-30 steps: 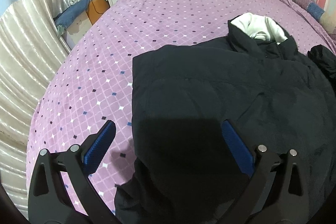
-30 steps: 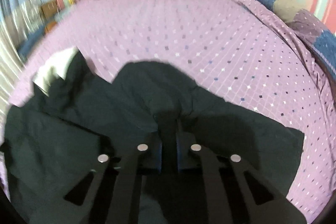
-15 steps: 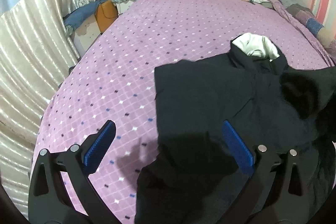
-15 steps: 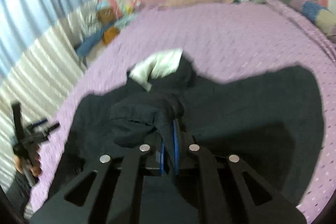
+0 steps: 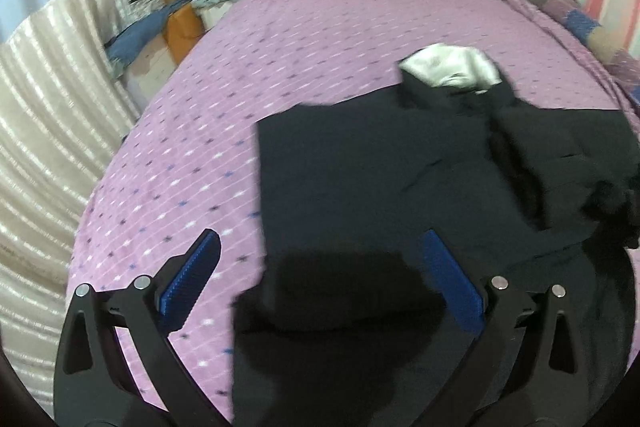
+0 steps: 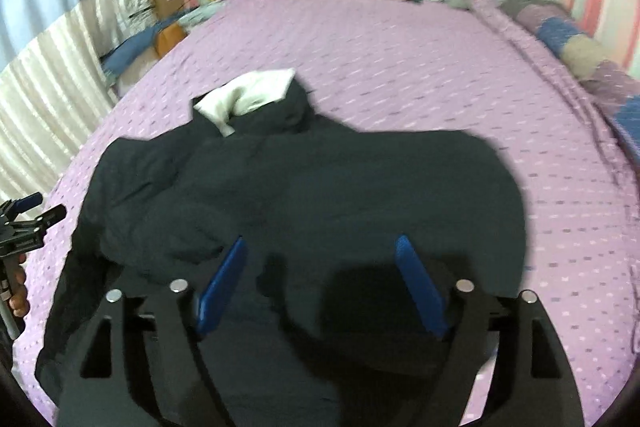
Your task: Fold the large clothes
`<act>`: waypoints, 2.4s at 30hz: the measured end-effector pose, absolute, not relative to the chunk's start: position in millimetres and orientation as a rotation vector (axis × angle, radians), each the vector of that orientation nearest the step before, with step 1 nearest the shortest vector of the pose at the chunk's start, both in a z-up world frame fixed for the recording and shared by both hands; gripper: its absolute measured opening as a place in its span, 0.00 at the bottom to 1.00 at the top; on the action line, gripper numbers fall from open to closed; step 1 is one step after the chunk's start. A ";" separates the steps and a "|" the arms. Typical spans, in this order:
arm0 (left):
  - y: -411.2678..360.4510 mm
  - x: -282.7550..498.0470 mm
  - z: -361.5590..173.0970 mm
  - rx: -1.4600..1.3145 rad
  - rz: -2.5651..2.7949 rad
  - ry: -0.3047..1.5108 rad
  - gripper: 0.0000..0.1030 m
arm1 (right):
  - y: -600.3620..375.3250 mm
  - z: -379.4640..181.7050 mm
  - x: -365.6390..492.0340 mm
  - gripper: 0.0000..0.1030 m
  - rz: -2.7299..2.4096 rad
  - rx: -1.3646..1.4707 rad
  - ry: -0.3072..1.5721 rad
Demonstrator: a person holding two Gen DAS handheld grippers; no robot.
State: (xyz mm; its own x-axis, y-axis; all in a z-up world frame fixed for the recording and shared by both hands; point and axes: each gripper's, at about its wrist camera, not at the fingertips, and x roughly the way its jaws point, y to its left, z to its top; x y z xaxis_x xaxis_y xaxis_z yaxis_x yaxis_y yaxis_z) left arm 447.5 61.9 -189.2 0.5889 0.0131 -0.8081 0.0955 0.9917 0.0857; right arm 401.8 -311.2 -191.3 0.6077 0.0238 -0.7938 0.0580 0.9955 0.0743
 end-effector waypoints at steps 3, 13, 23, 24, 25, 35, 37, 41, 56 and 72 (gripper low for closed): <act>25.0 450.6 -183.2 0.137 -0.099 0.921 0.97 | -350.7 -190.2 392.6 0.87 -0.089 0.128 0.901; -86.3 472.7 -209.1 0.103 -0.210 0.930 0.97 | -432.7 -237.3 384.5 0.88 -0.102 0.297 0.857; -136.3 481.7 -259.1 0.073 -0.258 0.973 0.70 | -449.8 -275.2 383.6 0.88 -0.040 0.431 0.863; -138.4 481.3 -262.9 0.072 -0.270 0.983 0.67 | -450.4 -276.8 384.1 0.88 -0.034 0.435 0.865; -141.0 480.0 -266.5 0.088 -0.262 0.982 0.66 | -450.6 -278.2 385.1 0.88 -0.031 0.434 0.869; -154.4 470.0 -257.6 0.236 -0.276 0.940 0.12 | -444.8 -284.6 391.7 0.46 -0.024 0.461 0.892; -151.7 470.9 -250.0 0.228 -0.264 0.935 0.11 | -444.5 -285.2 392.8 0.25 -0.040 0.468 0.894; -133.6 464.8 -229.2 0.191 -0.251 0.906 0.10 | -440.6 -273.8 392.3 0.07 -0.040 0.469 0.877; -6.8 431.1 -162.8 0.225 -0.123 0.784 0.10 | -321.9 -249.8 433.9 0.03 0.082 0.324 0.905; 88.4 418.1 -227.7 0.142 -0.031 0.908 0.12 | -231.8 -273.1 448.2 0.02 0.125 0.131 0.996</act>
